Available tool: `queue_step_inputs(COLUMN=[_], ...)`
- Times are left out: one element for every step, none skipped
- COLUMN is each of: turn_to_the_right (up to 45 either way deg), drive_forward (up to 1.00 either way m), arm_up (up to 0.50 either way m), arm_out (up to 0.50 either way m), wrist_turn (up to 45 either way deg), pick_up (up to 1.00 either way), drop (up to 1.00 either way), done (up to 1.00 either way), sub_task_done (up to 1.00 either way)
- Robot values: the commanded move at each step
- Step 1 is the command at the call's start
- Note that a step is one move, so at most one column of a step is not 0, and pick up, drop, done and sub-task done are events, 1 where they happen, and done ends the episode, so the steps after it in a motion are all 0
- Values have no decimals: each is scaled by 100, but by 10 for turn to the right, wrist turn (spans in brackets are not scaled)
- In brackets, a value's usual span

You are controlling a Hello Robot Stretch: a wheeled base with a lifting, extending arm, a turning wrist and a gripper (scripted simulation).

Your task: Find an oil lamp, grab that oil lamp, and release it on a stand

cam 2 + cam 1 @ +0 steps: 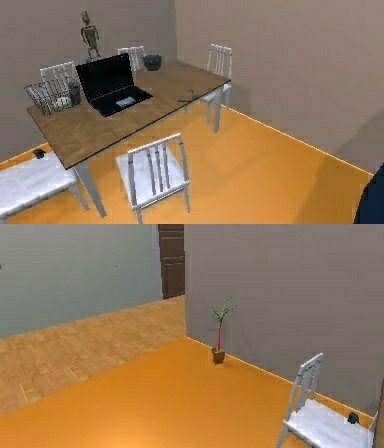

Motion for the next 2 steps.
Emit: queue_step_inputs(turn_to_the_right=[450, 450], drive_forward=[0, 0], arm_up=[0, 0], arm_out=[0, 0], wrist_turn=[0, 0], pick_up=[0, 0], drop=[0, 0], done=[0, 0], sub_task_done=[0, 0])
